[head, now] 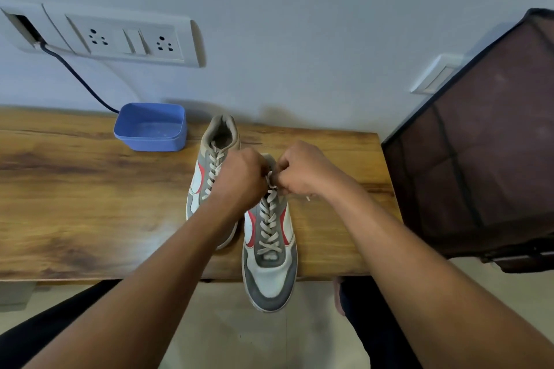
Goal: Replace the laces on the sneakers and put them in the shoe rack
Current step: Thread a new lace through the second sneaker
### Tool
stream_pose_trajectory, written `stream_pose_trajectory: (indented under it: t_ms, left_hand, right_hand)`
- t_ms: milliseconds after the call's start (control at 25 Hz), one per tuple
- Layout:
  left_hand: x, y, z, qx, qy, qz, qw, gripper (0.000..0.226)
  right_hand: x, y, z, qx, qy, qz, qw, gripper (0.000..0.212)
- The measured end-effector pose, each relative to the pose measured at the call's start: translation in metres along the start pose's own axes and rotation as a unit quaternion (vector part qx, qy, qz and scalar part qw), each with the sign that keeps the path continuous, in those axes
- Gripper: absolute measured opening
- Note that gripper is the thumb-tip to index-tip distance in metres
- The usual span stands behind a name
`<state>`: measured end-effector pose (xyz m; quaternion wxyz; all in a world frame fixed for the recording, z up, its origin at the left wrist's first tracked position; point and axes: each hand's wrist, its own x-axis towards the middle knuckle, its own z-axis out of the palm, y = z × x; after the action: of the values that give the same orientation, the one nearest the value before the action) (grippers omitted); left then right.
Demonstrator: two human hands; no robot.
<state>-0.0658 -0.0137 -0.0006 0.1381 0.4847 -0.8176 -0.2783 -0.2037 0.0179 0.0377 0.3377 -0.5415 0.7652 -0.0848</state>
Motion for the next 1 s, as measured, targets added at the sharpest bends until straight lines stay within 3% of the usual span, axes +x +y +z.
stream_pose_trajectory:
  t_ms: [120,280,440,520,640,760,840,920,1000]
  left_hand:
    - [0.001,0.000,-0.008,0.058,-0.041,0.057,0.996,0.021]
    - [-0.004,-0.009,-0.013,-0.050,0.028,0.051,0.997,0.028]
    - [-0.002,-0.015,-0.018,-0.052,0.021,0.033,0.998,0.030]
    - [-0.003,-0.017,-0.023,-0.026,0.005,0.053,0.998,0.032]
    - [-0.007,-0.019,-0.026,0.000,-0.050,0.063,0.997,0.021]
    - [-0.011,-0.022,-0.018,0.029,-0.081,0.094,0.992,0.018]
    - [-0.011,-0.024,-0.009,0.036,-0.076,0.138,0.987,0.019]
    - [-0.011,-0.025,-0.001,0.050,-0.062,0.160,0.984,0.027]
    - [-0.008,-0.026,-0.002,0.055,-0.021,0.141,0.988,0.018]
  right_hand:
    - [0.000,-0.001,0.000,0.001,-0.021,0.000,1.000,0.022]
    - [0.005,0.000,0.013,-0.007,0.089,-0.030,0.996,0.012]
    - [0.010,-0.003,0.026,-0.011,0.137,-0.051,0.989,0.013]
    - [0.010,-0.007,0.022,-0.052,0.118,-0.036,0.991,0.018]
    - [0.002,-0.012,-0.002,-0.097,0.004,-0.029,0.995,0.012]
    - [-0.013,-0.010,-0.017,-0.012,-0.058,-0.016,0.998,0.025]
    - [-0.014,-0.010,-0.013,0.047,-0.023,-0.019,0.998,0.027]
    - [-0.005,-0.011,-0.001,0.024,0.035,-0.050,0.998,0.029]
    - [0.004,-0.012,0.012,-0.021,0.093,-0.080,0.992,0.020]
